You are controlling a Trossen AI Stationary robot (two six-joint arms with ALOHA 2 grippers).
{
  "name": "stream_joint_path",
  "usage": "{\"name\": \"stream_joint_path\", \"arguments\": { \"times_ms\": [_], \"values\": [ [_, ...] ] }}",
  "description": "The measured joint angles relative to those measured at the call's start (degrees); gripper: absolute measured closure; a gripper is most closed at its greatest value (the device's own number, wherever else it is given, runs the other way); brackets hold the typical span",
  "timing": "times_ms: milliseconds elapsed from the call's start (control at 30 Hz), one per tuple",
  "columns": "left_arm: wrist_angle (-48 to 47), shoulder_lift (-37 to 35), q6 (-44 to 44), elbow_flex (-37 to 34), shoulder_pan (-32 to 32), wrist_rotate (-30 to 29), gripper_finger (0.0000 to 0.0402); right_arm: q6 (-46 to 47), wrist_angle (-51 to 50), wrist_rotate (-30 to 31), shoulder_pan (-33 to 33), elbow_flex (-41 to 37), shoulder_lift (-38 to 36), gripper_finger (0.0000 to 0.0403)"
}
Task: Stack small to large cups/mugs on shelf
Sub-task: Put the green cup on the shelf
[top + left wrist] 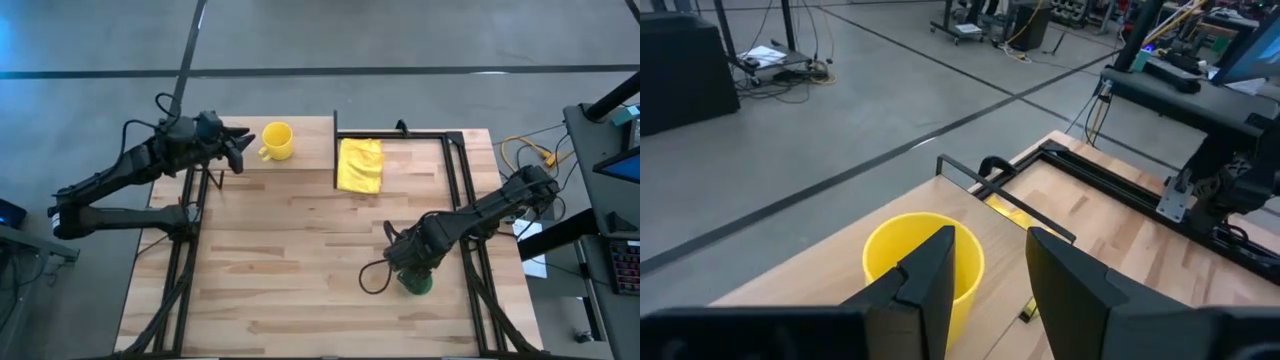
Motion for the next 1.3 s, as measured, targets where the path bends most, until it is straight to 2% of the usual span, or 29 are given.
{"name": "stream_joint_path", "arguments": {
  "times_ms": [267,500,600,733,900,1000,1133,1300],
  "values": [
    [0.0,0.0,-0.1,0.0,0.0,0.1,0.0290,-1.5,0.5,0.6,0.0,-0.8,0.0,0.0289],
    [0.1,-0.1,-0.3,0.0,0.0,0.2,0.0290,-2.0,2.2,2.1,0.0,-4.6,0.0,0.0293],
    [0.9,-0.1,-0.3,0.0,0.0,0.2,0.0290,-2.3,2.6,2.0,-0.1,-5.4,0.0,0.0318],
    [3.2,-0.1,-0.3,0.0,0.0,0.2,0.0290,-2.9,2.6,2.2,-1.2,-4.7,0.0,0.0382],
    [3.5,-0.1,-0.3,1.1,0.0,0.2,0.0290,-7.0,2.5,5.4,-3.9,1.0,0.0,0.0393],
    [3.5,0.0,-0.3,1.4,0.0,0.2,0.0290,-12.1,2.3,10.7,-6.8,6.3,0.0,0.0393],
    [5.3,0.0,-3.2,1.4,0.0,0.5,0.0290,-22.9,2.4,21.8,-12.8,15.2,0.0,0.0394],
    [6.4,0.1,-4.6,1.3,0.0,2.3,0.0290,-38.0,3.4,26.9,-22.8,27.0,0.0,0.0394]
  ]
}}
